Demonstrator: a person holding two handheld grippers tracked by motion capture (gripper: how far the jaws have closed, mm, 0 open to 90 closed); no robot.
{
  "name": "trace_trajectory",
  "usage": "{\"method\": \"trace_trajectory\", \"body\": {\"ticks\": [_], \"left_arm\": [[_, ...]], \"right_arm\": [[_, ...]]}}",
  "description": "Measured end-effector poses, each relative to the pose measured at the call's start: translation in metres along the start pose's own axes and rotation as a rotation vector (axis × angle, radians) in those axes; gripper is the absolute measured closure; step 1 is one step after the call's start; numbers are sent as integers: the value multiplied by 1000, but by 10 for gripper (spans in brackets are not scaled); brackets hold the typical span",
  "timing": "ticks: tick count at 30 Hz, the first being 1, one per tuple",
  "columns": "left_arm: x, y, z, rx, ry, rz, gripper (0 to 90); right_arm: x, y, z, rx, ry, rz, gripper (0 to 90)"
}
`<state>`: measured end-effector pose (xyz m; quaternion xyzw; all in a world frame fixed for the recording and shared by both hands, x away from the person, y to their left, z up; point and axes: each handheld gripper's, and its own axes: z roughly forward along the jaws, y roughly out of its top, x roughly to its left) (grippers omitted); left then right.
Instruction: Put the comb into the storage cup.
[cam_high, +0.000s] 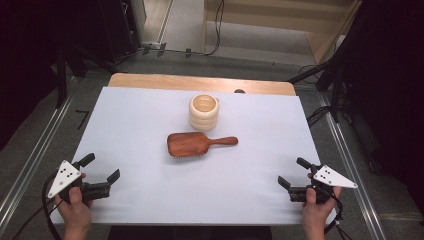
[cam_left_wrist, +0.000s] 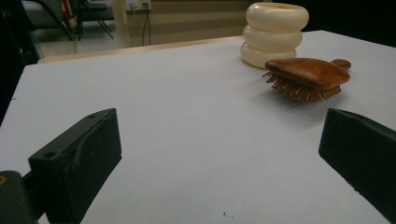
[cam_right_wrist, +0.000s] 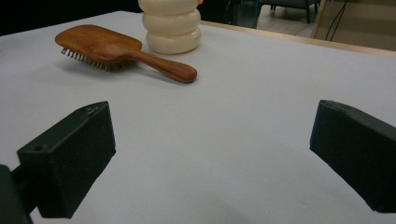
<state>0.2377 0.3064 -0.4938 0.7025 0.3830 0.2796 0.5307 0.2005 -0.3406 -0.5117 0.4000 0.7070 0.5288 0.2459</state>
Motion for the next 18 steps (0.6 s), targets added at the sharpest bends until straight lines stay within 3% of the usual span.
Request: {"method": "trace_trajectory", "body": {"ticks": [10, 18], "left_arm": [[-1, -1, -2, -8, 4, 0, 0], [-2, -1, -2, -11, 8, 7, 0]], "right_arm": [[10, 22, 0, 3, 43, -51, 0], [14, 52, 12, 64, 119, -114, 0]]}}
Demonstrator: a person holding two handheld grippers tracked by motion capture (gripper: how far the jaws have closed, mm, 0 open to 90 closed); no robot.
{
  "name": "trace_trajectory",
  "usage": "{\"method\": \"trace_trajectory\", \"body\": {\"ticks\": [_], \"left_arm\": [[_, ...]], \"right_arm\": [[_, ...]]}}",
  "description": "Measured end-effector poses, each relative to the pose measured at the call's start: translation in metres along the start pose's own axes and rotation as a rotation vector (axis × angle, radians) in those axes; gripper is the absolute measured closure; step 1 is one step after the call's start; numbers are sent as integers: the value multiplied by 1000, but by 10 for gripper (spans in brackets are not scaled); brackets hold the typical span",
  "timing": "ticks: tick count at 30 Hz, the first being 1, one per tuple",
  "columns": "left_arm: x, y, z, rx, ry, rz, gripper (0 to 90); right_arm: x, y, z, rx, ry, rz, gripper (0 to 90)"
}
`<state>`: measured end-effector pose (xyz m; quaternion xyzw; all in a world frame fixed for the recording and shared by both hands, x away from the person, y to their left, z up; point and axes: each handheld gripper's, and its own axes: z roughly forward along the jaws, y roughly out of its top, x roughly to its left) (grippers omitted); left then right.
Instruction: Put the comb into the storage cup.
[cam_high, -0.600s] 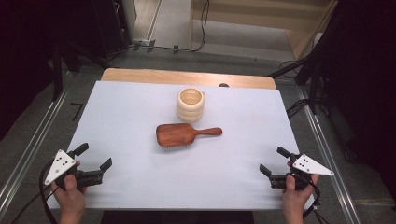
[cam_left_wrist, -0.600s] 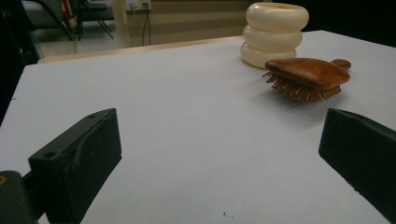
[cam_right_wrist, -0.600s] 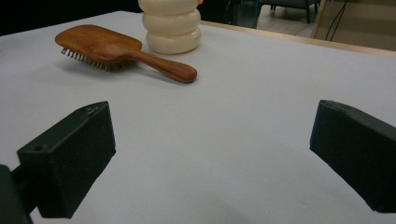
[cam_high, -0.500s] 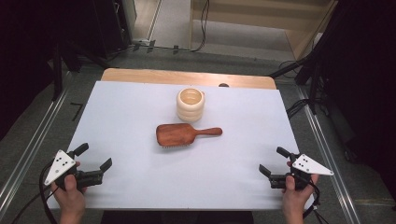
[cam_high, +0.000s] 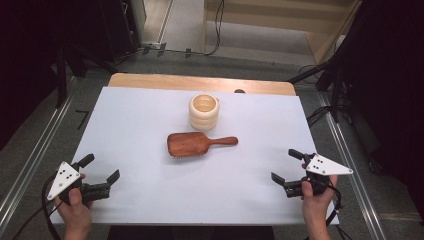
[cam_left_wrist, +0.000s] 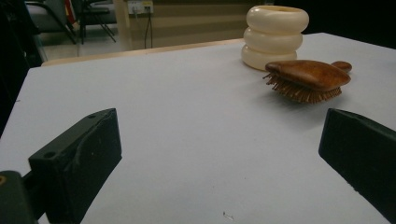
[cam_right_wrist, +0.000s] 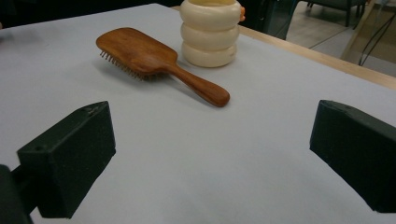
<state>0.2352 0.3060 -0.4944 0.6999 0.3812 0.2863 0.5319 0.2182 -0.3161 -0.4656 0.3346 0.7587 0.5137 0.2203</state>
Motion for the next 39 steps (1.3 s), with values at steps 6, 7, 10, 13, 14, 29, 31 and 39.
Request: {"method": "trace_trajectory", "body": {"ticks": [6, 7, 10, 13, 14, 29, 31, 39], "left_arm": [[0, 0, 0, 0, -3, 1, 0], [0, 0, 0, 1, -3, 1, 0], [-1, 0, 0, 4, -1, 4, 0], [-1, 0, 0, 5, 4, 12, 0], [-2, 0, 0, 4, 5, 12, 0], [-2, -1, 0, 1, 6, 13, 0], [-2, -1, 0, 2, 5, 14, 0], [-2, -1, 0, 3, 9, 15, 0]], "right_arm": [[-1, 21, 12, 27, 35, -41, 0], [-3, 29, 16, 39, 47, -61, 0], [-4, 40, 23, 54, 62, -80, 0], [-6, 46, 28, 69, 74, -90, 0], [-7, 49, 30, 78, 77, -100, 0], [-13, 84, 69, 237, 136, -217, 0], [-13, 86, 71, 248, 144, -222, 0], [-16, 98, 92, 303, 198, -263, 0]]}}
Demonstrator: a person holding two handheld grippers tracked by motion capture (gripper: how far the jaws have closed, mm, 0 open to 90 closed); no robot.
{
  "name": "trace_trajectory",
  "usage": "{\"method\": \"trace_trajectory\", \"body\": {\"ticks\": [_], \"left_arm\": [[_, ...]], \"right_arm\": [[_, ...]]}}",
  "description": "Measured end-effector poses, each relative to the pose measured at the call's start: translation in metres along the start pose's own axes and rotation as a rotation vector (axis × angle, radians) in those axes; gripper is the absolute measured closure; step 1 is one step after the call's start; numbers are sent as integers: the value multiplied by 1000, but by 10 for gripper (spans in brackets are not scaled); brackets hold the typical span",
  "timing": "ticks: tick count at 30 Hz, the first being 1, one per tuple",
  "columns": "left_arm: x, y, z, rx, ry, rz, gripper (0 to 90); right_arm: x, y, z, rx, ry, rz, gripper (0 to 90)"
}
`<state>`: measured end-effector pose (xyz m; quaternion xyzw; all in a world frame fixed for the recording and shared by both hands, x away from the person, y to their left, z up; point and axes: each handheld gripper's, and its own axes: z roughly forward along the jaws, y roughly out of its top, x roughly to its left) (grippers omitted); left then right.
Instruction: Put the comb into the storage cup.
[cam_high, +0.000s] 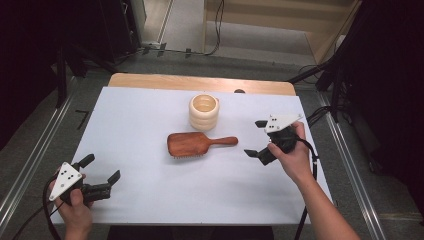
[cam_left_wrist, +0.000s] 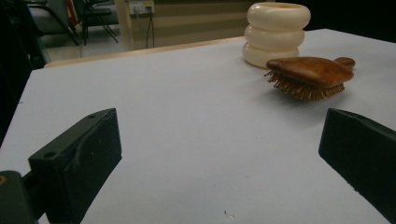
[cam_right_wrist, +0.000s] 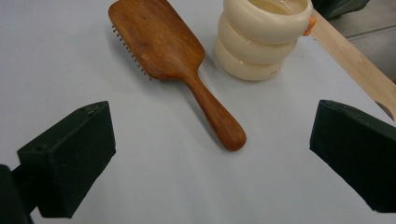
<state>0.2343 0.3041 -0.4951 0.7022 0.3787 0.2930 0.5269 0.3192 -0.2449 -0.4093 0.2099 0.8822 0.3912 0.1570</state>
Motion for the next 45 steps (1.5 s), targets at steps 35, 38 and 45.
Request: {"method": "trace_trajectory", "body": {"ticks": [35, 38, 45], "left_arm": [[-2, 0, 1, 8, -12, 18, 0], [-2, 0, 1, 7, -13, 19, 0], [-2, 0, 1, 8, -17, 20, 0]], "right_arm": [[-25, 34, 77, 277, 141, -154, 0], [-23, 36, 87, 315, 151, -166, 0], [-23, 40, 98, 364, 161, -191, 0]]}}
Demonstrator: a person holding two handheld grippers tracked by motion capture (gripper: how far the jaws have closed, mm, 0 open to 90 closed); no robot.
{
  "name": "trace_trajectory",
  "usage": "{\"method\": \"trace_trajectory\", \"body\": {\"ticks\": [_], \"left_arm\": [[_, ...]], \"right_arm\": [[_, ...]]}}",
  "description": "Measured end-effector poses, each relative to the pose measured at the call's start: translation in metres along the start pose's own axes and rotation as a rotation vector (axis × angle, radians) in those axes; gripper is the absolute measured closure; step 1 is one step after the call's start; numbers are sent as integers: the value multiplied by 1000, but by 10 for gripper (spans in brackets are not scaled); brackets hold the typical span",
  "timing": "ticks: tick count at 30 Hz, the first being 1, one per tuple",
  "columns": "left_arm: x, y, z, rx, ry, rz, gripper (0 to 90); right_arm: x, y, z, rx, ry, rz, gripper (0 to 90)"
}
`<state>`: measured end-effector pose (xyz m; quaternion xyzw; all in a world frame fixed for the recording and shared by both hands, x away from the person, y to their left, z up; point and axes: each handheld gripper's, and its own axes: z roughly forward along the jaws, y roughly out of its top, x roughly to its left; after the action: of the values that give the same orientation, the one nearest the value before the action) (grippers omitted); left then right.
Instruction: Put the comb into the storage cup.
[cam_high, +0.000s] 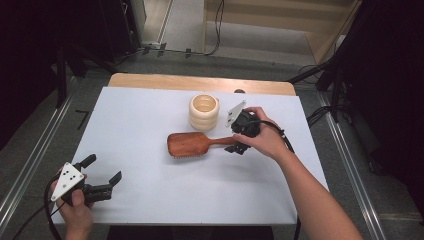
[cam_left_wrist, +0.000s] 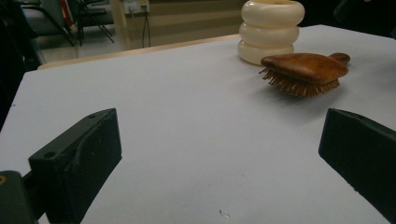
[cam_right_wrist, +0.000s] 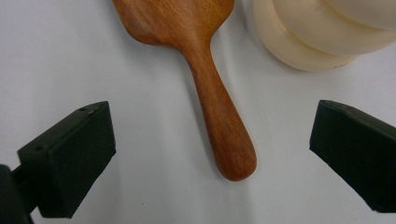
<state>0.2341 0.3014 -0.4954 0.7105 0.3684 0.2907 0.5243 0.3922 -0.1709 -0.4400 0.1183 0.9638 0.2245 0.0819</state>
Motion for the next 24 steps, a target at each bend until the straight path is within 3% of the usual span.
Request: {"method": "trace_trajectory", "body": {"ticks": [4, 6, 15, 16, 24], "left_arm": [[-1, 0, 0, 6, -4, 5, 0], [-1, 0, 0, 6, -5, 6, 0], [-1, 0, 1, 9, -6, 10, 0], [-1, 0, 1, 8, -6, 10, 0], [-1, 0, 1, 7, -9, 9, 0]], "right_arm": [[0, 3, 5, 26, 4, -7, 0], [0, 5, 7, 22, -9, -18, 140], [-2, 14, 18, 58, 8, -53, 133], [-3, 17, 21, 77, 32, -48, 184], [-2, 28, 36, 118, 51, -75, 336]]}}
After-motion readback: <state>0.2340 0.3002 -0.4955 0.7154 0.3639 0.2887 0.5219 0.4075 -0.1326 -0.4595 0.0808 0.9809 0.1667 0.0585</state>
